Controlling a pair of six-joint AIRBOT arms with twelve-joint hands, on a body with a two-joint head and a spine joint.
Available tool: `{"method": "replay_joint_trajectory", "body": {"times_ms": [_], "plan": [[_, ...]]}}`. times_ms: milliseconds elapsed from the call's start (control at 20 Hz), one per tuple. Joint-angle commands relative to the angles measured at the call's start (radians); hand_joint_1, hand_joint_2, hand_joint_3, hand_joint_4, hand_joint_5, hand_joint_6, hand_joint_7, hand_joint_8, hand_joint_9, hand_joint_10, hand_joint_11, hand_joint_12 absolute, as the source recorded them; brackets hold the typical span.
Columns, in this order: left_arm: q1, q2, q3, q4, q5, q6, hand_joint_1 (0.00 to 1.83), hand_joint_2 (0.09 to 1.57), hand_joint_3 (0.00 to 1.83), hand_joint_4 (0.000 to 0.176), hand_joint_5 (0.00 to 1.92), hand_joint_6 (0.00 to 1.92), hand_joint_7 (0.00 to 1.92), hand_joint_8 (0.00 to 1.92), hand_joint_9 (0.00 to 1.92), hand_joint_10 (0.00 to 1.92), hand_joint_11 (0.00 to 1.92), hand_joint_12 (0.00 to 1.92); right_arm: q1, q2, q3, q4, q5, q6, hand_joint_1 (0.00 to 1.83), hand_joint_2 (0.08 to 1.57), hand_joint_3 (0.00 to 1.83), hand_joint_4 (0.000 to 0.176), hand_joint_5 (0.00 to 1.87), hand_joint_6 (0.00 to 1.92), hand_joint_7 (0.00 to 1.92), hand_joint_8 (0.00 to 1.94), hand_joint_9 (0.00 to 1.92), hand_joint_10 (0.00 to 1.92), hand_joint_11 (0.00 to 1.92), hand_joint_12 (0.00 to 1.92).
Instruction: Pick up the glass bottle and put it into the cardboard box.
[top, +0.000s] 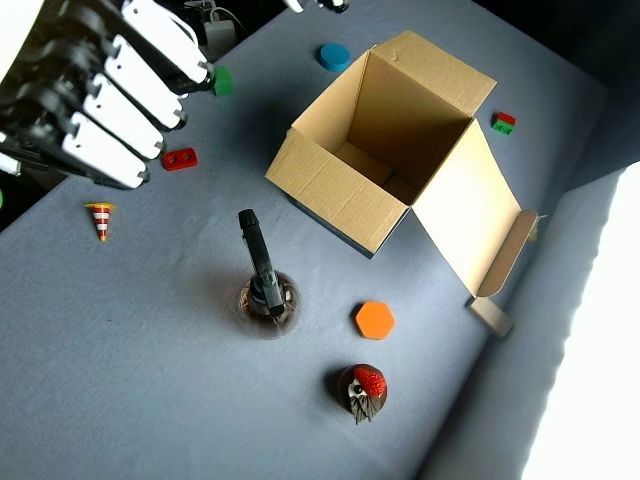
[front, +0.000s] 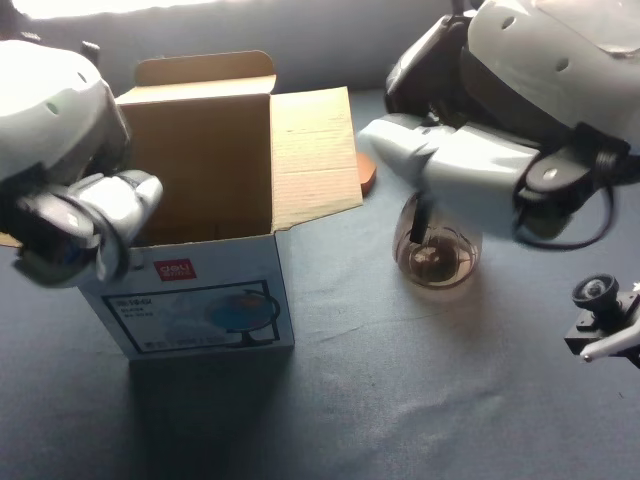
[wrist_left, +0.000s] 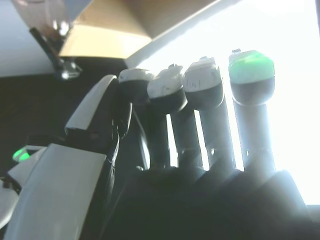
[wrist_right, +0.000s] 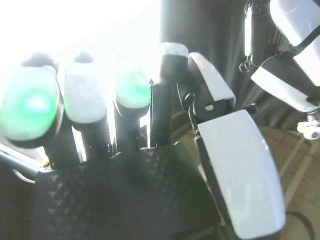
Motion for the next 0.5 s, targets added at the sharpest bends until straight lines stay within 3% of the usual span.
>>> {"method": "replay_joint_trajectory", "body": {"times_ms": [0, 100, 300, 400, 450], "plan": [[-0.009, -0.004, -0.002, 0.11, 0.049, -0.004, 0.07, 1.3, 0.06, 0.055, 0.13, 0.03, 0.17, 0.0, 0.14, 0.04, 0.0, 0.75, 0.012, 0.006, -0.003, -0.075, 0.061, 0.005, 0.09, 1.15, 0.12, 0.0, 0.07, 0.17, 0.13, 0.01, 0.09, 0.18, 0.0, 0.34], [-0.008, -0.004, -0.01, 0.113, 0.053, -0.004, 0.07, 1.3, 0.04, 0.055, 0.13, 0.02, 0.17, 0.0, 0.15, 0.03, 0.0, 0.75, 0.006, 0.006, -0.003, -0.096, 0.069, 0.01, 0.09, 1.19, 0.04, 0.0, 0.1, 0.1, 0.14, 0.0, 0.12, 0.11, 0.0, 0.35], [0.0, -0.005, -0.029, 0.113, 0.031, -0.014, 0.07, 1.3, 0.03, 0.055, 0.15, 0.02, 0.18, 0.0, 0.15, 0.03, 0.0, 0.75, -0.024, 0.019, 0.001, -0.267, 0.075, 0.102, 0.09, 1.2, 0.02, 0.0, 0.1, 0.06, 0.14, 0.0, 0.14, 0.08, 0.0, 0.41], [0.006, -0.005, -0.047, 0.113, -0.024, -0.037, 0.08, 1.3, 0.02, 0.055, 0.17, 0.02, 0.18, 0.0, 0.16, 0.03, 0.0, 0.75, -0.044, 0.029, 0.017, -0.378, 0.04, 0.215, 0.09, 1.2, 0.01, 0.0, 0.1, 0.05, 0.14, 0.0, 0.14, 0.07, 0.0, 0.44], [0.007, -0.006, -0.068, 0.11, -0.064, -0.046, 0.08, 1.3, 0.02, 0.055, 0.17, 0.02, 0.18, 0.0, 0.16, 0.02, 0.0, 0.75, -0.059, 0.043, 0.049, -0.508, -0.026, 0.4, 0.09, 1.2, 0.01, 0.0, 0.09, 0.05, 0.14, 0.0, 0.14, 0.07, 0.0, 0.44]]}}
